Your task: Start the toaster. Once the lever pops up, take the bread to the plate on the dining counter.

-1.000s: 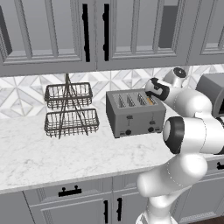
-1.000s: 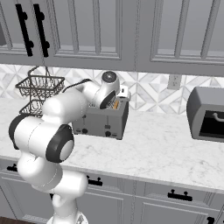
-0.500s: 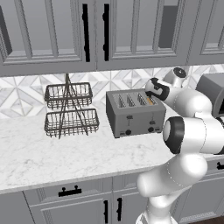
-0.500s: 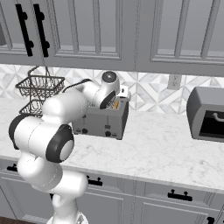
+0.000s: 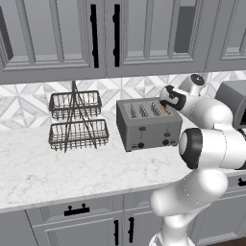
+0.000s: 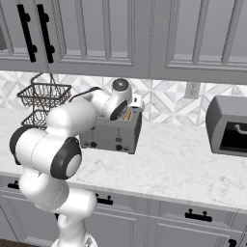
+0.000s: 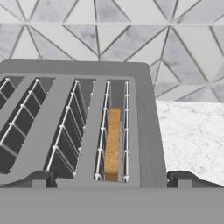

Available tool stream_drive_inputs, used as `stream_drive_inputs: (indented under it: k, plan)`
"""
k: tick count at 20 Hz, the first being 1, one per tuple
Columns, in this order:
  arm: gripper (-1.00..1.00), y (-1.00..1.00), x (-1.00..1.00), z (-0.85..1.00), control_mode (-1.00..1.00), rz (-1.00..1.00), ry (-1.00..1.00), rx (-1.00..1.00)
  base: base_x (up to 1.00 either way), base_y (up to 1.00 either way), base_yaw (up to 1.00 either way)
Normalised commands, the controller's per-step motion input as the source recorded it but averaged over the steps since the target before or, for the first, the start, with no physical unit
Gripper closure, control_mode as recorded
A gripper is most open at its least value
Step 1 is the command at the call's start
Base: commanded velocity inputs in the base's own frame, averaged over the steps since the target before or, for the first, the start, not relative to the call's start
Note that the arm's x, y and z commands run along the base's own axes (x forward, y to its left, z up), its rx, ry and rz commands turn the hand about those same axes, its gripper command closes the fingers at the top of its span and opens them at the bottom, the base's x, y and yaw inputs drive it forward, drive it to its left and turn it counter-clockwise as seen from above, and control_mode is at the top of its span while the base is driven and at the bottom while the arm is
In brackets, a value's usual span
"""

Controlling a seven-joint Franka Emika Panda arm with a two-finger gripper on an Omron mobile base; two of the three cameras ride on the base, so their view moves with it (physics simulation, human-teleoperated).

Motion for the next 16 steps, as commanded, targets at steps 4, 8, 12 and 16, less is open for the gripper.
stream_drive_inputs:
  k: [4, 8, 12, 16]
  plan:
    - [-1.00, 0.00, 0.00, 0.00, -1.00, 0.00, 0.00, 0.00, 0.00, 0.00, 0.00]
    - [-1.00, 0.00, 0.00, 0.00, -1.00, 0.00, 0.00, 0.00, 0.00, 0.00, 0.00]
    - [-1.00, 0.00, 0.00, 0.00, -1.00, 0.00, 0.00, 0.00, 0.00, 0.00, 0.00]
    - [-1.00, 0.00, 0.00, 0.00, -1.00, 0.00, 0.00, 0.00, 0.00, 0.00, 0.00]
